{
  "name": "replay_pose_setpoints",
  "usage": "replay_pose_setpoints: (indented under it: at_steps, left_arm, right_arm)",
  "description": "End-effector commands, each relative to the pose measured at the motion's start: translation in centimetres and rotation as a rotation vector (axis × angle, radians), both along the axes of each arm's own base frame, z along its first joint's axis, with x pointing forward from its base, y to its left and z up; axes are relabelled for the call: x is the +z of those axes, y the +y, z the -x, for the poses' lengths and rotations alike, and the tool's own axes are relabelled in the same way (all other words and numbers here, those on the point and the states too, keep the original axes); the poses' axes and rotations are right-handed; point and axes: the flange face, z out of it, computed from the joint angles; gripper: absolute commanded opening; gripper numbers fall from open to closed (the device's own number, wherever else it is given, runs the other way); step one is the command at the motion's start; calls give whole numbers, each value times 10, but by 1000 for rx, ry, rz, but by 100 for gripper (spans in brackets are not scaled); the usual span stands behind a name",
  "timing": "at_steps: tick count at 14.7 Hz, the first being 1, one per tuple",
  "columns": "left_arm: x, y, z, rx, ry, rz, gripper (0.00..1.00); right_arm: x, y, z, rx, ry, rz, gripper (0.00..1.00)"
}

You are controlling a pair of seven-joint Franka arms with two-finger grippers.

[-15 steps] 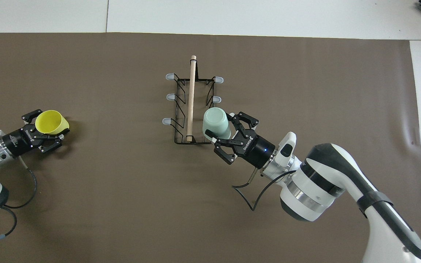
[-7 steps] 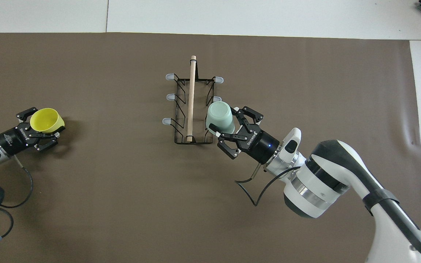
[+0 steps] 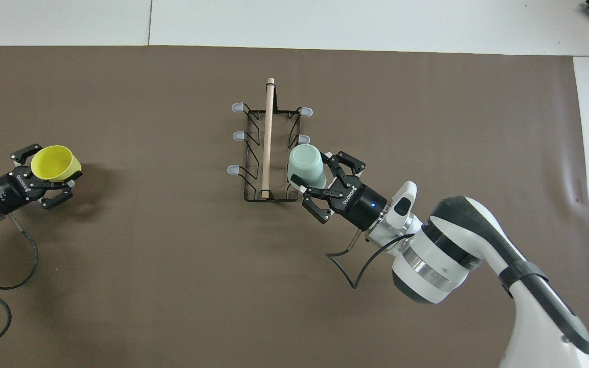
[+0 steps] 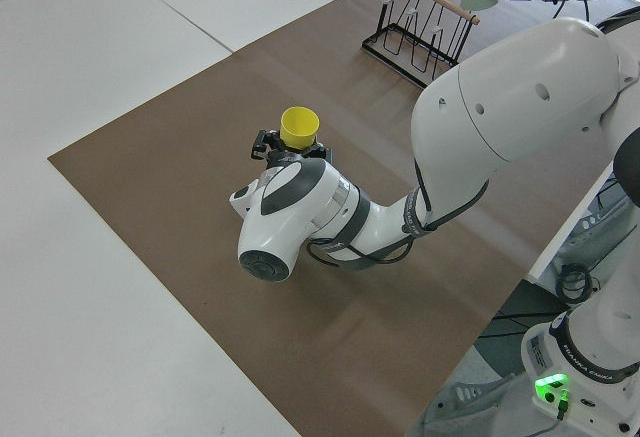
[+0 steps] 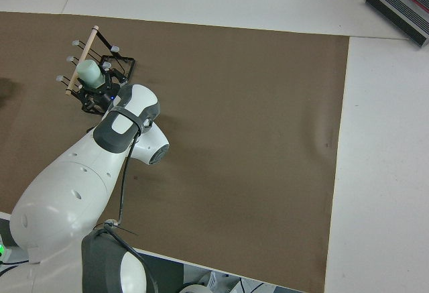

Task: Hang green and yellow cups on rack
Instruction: 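Hang the green cup on a rack peg while the left gripper grasps the yellow cup, then open and withdraw the right gripper while the left gripper lifts the yellow cup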

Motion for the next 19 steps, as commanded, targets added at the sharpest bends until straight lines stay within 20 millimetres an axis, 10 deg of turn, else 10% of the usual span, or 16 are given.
replay_pose_setpoints:
  at_steps: [1, 5, 6, 9, 19]
  left_arm:
    - [31, -13, -5, 6, -15, -58, 6]
    - [70, -24, -17, -64, -6, -162, 3]
    - [77, -24, -22, -77, -10, -179, 2]
    - [120, -30, -23, -100, -56, -313, 0]
    - [242, -168, -31, -296, 23, -833, 0]
  right_arm:
    - [-18, 6, -1, -31, -17, 18, 0]
    - [-31, 7, -2, -34, -23, 14, 10]
    - [-30, 8, -2, -33, -26, 11, 99]
    - [-15, 2, -6, -47, -42, 10, 100]
    - [78, -62, -34, -82, 10, 254, 100]
